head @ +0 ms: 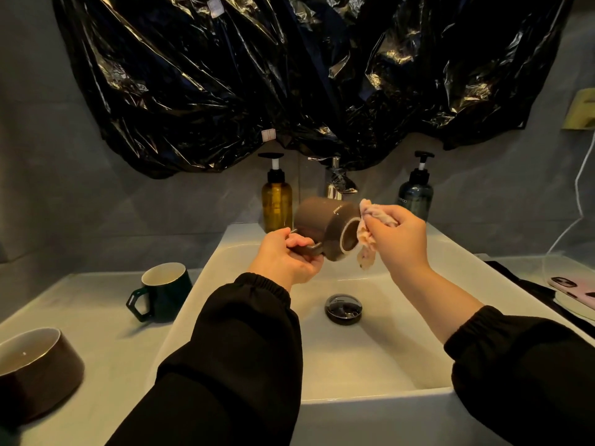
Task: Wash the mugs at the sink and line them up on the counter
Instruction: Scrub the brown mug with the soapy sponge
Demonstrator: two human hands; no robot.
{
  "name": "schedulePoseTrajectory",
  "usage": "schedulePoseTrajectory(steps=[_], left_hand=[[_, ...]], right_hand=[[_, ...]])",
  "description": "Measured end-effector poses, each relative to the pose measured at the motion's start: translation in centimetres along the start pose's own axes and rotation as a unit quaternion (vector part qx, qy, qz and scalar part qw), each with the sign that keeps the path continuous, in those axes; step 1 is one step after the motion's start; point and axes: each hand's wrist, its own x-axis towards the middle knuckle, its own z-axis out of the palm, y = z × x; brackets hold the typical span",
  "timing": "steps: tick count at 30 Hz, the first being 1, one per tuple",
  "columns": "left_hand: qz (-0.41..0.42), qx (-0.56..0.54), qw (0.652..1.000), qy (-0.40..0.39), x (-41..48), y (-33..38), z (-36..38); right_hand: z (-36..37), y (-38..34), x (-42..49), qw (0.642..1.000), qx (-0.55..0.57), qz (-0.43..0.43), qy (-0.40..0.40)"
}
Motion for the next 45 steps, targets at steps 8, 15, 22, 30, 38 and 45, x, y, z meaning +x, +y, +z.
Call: schedulePoseTrajectory(steps=[8,15,22,30,38,45], left_hand=[[0.014,-0.025,1.000,0.003,0.3,0.4,-0.2],[0.012,-0.010,1.000,0.003,0.0,-0.1,-0.1],[0.031,-0.011,0.999,-0.008,0.0,0.1,-0.3],[0.025,0.002,1.000,-0.006,0.3,-0.3,-0.3],[0.035,-0.037,0.998,-0.022,0.6,0.3,-0.4],[0.028,-0.052,0.998,-0.036,0.2,0.5,-0.4]], right_hand=[[0.3,-0.2,-2.4,0.946,-0.092,-0.271,-0.151],[0.3,0.2,-1.2,0.993,-0.076,-0.084,-0.044],[0.3,0.8,-1.8,0.963,-0.146,-0.194,-0.118],[0.0,0.6,-0.1,0.983,-0.117,-0.139,0.022],[1.0,0.5,-2.5,0.900,-0.186,-0.370,-0.133],[1.3,2.0,-1.9,0.956,-0.211,-0.149,-0.139]])
